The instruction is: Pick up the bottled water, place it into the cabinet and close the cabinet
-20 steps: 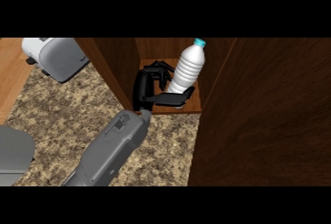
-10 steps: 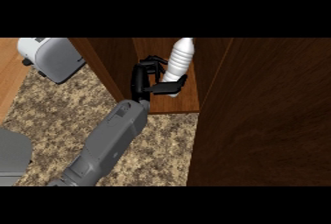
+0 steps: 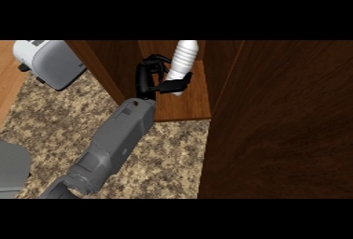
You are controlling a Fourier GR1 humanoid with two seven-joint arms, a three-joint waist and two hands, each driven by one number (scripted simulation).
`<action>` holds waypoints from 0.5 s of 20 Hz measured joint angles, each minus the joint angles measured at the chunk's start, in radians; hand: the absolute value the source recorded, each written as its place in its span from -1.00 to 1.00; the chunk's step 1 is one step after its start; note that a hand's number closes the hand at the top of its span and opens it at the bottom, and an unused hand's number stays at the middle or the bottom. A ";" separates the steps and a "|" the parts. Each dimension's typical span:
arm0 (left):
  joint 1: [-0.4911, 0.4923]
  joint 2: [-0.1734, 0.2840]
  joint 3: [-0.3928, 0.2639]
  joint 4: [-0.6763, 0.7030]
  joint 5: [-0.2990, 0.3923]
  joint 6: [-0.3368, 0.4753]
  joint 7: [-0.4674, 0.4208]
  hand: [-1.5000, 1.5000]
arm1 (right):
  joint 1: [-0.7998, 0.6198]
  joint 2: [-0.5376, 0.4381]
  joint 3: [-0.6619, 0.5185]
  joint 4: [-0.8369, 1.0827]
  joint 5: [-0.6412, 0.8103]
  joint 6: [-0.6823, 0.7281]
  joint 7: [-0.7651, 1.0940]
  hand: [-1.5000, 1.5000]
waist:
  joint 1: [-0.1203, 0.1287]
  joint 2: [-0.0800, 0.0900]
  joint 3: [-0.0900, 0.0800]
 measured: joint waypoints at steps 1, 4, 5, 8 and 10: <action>-0.006 0.000 0.003 0.020 -0.001 0.005 -0.018 1.00 | 0.004 0.000 -0.003 0.004 -0.003 0.006 -0.014 -1.00 | -0.003 0.001 0.000; -0.040 0.000 0.013 0.083 -0.017 0.011 -0.040 -1.00 | 0.025 -0.003 -0.004 0.002 -0.007 0.018 -0.028 -1.00 | -0.006 0.002 0.000; -0.055 0.003 0.015 0.102 -0.022 0.005 -0.042 -1.00 | 0.032 -0.002 0.001 0.002 -0.007 0.022 -0.037 -1.00 | -0.007 0.002 0.000; -0.091 0.001 0.020 0.153 -0.034 0.005 -0.041 -1.00 | 0.014 -0.001 -0.015 0.003 -0.012 0.030 -0.028 -1.00 | -0.008 0.006 0.000; -0.096 0.005 0.029 0.174 -0.034 -0.005 -0.054 -1.00 | 0.017 0.003 -0.008 0.002 -0.013 0.032 -0.032 -1.00 | -0.011 0.007 0.000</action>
